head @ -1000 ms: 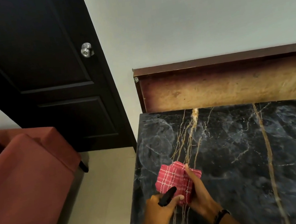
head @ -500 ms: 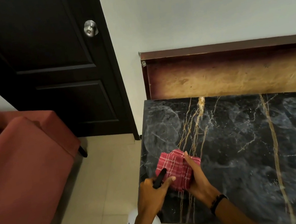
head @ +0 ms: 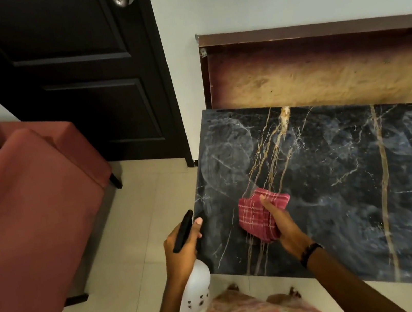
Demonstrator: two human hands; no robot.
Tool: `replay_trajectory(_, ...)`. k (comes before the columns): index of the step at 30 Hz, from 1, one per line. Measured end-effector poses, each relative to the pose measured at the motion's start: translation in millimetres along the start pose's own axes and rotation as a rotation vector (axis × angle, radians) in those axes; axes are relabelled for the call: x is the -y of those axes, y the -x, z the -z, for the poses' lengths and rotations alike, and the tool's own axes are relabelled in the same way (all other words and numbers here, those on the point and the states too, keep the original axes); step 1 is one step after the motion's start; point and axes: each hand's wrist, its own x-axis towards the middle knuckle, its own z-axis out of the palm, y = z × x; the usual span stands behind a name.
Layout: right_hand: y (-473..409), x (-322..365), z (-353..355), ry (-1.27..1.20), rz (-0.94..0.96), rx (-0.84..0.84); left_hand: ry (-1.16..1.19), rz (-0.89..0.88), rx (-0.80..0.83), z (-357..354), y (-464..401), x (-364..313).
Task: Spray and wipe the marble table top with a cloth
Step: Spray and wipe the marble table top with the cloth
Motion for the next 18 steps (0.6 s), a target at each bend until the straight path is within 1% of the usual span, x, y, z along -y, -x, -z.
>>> replay_trajectory(2, 3, 4, -1, 0.121, 0.128, -0.056, -0.025, -0.027, -0.034, 7, 0, 2)
replay_trajectory(3, 4, 4, -2, 0.222, 0.213, -0.080, -0.059, -0.044, -0.043, 9, -1, 4)
replay_trajectory(5, 8, 1, -7, 0.505, 0.398, -0.081, -0.117, -0.063, -0.047, 13, -2, 8)
replay_trajectory(6, 8, -5, -8, 0.667, 0.479, -0.054, -0.131, -0.065, -0.049, 13, -3, 11)
replay_trajectory(8, 9, -25, -5, 0.990, 0.601, 0.077, -0.139, -0.066, -0.060, 15, -4, 13)
replay_trajectory(11, 0, -81, 16, 1.525, 0.813, 0.298, -0.137, -0.067, -0.071, 16, -3, 17)
replay_trajectory(12, -2, -95, 24, 1.629, 0.870, 0.347, -0.137, -0.069, -0.072, 16, -2, 17)
replay_trajectory(14, -4, -97, 30, 1.667, 0.827, 0.425, -0.141, -0.077, -0.074, 15, 1, 17)
replay_trajectory(16, -7, -85, 30, 1.622, 0.767, 0.490, -0.144, -0.090, -0.074, 13, 3, 17)
replay_trajectory(18, -7, -74, 26, 1.572, 0.813, 0.448, -0.152, -0.101, -0.068, 12, 6, 16)
